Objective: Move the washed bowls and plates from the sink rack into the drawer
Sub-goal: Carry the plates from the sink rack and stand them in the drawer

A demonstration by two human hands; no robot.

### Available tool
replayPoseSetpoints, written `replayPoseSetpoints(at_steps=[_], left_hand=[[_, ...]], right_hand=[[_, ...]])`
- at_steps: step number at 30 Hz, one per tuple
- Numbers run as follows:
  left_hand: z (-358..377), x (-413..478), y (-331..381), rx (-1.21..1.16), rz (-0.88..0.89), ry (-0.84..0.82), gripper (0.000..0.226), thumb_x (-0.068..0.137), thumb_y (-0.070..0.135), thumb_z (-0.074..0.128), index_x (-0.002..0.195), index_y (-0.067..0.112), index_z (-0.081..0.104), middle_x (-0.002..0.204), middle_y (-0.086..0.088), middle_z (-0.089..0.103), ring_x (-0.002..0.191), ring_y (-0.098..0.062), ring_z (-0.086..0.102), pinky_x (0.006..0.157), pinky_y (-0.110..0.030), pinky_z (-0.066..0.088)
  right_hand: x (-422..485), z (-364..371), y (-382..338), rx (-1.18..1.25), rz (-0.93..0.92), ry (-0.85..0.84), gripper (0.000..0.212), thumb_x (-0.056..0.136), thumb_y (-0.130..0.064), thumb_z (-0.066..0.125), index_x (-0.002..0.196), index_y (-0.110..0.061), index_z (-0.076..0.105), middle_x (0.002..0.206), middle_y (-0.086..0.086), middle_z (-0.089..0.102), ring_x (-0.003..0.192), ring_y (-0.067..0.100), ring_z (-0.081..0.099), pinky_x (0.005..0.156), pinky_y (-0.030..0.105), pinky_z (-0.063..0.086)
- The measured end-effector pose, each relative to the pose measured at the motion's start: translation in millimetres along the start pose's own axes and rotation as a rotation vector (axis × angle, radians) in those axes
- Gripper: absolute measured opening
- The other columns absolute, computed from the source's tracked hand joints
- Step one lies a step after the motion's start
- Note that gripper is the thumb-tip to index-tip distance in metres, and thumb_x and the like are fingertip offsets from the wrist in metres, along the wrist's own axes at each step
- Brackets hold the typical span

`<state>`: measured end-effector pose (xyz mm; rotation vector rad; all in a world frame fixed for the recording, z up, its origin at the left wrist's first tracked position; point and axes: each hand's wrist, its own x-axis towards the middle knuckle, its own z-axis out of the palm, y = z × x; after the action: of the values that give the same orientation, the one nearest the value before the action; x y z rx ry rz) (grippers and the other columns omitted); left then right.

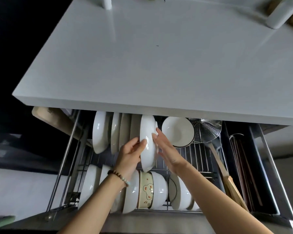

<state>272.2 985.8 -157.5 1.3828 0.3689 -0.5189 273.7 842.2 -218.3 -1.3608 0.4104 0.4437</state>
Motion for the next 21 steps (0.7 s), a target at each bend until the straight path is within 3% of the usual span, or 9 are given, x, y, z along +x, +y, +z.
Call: replayPoseSetpoints(at_steps=[3,5,9,13,15,21], left_hand=[[-7.0,14.4,-2.5,0.099,0.083,-0.060,0.013,0.089,0.026,0.057,0.087,0.016,0.065,0.097,-0.021,0.063,0.091,-0.026,0.056,0.090,-0.049,0.047],[-10.8,21.0,-3.9,0.144,0.125,-0.067,0.020,0.090,0.028,0.057,0.088,0.009,0.062,0.092,-0.021,0.060,0.088,-0.024,0.052,0.084,-0.045,0.046],[-14.1,29.1,-6.6,0.190,0.180,-0.054,0.022,0.089,0.029,0.056,0.091,0.009,0.063,0.095,-0.028,0.063,0.085,-0.024,0.056,0.087,-0.053,0.048],[-17.6,36.2,-10.3,0.220,0.209,-0.043,0.015,0.091,0.025,0.055,0.092,0.015,0.067,0.091,-0.012,0.070,0.085,-0.016,0.063,0.086,-0.046,0.050],[-18.7,40.3,-11.8,0.242,0.214,-0.042,0.017,0.091,0.025,0.055,0.094,0.012,0.066,0.093,-0.017,0.069,0.087,-0.021,0.063,0.088,-0.050,0.050],[-17.0,55.7,-12.9,0.220,0.221,-0.009,0.017,0.088,0.031,0.058,0.090,0.017,0.066,0.094,-0.017,0.070,0.085,-0.025,0.062,0.088,-0.051,0.049]], right_hand=[[13.6,1.7,5.3,-0.018,-0.008,-0.028,0.068,0.084,-0.058,0.062,0.144,-0.039,0.037,0.136,-0.021,0.056,0.124,0.000,0.052,0.095,0.019,0.042],[19.2,4.7,6.4,-0.005,-0.012,-0.035,0.068,0.082,-0.060,0.060,0.143,-0.041,0.038,0.129,-0.024,0.060,0.121,-0.003,0.054,0.087,0.016,0.044],[31.7,6.8,12.0,0.001,-0.023,-0.054,0.064,0.085,-0.061,0.057,0.144,-0.043,0.039,0.133,-0.018,0.060,0.126,0.007,0.054,0.100,0.027,0.042],[42.1,6.5,22.0,0.003,-0.035,-0.089,0.060,0.089,-0.056,0.051,0.146,-0.040,0.039,0.141,-0.009,0.056,0.133,0.017,0.049,0.112,0.039,0.037],[47.6,5.1,24.8,0.026,-0.034,-0.094,0.064,0.088,-0.056,0.053,0.147,-0.037,0.037,0.143,-0.006,0.055,0.135,0.020,0.048,0.112,0.040,0.036],[65.1,4.0,20.4,0.009,-0.038,-0.117,0.063,0.088,-0.056,0.050,0.147,-0.037,0.037,0.139,-0.006,0.058,0.122,0.016,0.057,0.090,0.029,0.045]])
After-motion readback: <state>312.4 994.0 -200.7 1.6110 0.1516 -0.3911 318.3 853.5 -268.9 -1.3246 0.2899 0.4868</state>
